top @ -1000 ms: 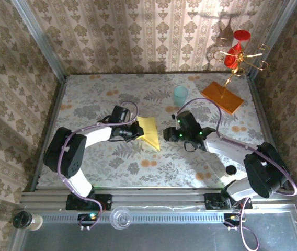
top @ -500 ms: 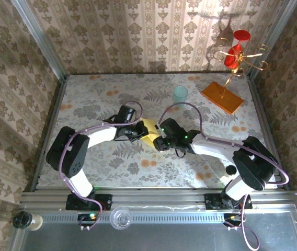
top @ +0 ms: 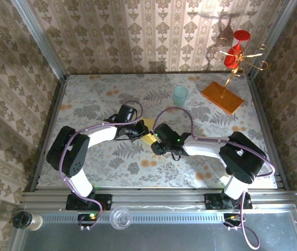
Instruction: Fold a paper plane with a square sheet of paper (pick it up from the middle)
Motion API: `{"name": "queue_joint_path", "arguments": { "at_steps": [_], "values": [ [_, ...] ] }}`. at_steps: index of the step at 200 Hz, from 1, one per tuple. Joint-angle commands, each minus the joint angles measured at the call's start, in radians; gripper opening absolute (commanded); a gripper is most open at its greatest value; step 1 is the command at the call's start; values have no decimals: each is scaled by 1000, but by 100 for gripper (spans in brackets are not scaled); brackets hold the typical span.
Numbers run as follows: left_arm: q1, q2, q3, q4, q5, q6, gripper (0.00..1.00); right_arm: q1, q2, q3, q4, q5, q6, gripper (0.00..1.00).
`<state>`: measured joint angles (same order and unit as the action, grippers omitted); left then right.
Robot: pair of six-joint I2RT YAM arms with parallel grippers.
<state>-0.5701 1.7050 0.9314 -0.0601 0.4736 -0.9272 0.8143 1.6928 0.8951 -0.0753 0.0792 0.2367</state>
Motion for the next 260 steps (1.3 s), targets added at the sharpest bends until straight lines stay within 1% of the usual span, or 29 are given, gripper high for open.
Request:
{"name": "queue_joint_path", "arguments": {
  "at_steps": [1, 44, 134, 197, 227, 260],
  "values": [
    [-5, 14, 12, 13, 5, -24, 7, 5, 33, 35, 46, 40, -10, 40],
    [-5, 13, 6, 19, 8, -30, 7, 6, 65, 42, 72, 79, 9, 39],
    [-5, 17, 2, 30, 13, -37, 6, 17, 100, 40, 90, 106, -1, 38],
    [-4, 16, -1, 26, 19, -45, 7, 20, 101, 30, 100, 130, 0, 34],
    [2, 6, 0, 29, 25, -52, 10, 19, 100, 26, 100, 138, -2, 31],
    [29, -19, -2, 24, 28, -51, 17, 19, 97, 23, 101, 137, -4, 25]
  ]
}}
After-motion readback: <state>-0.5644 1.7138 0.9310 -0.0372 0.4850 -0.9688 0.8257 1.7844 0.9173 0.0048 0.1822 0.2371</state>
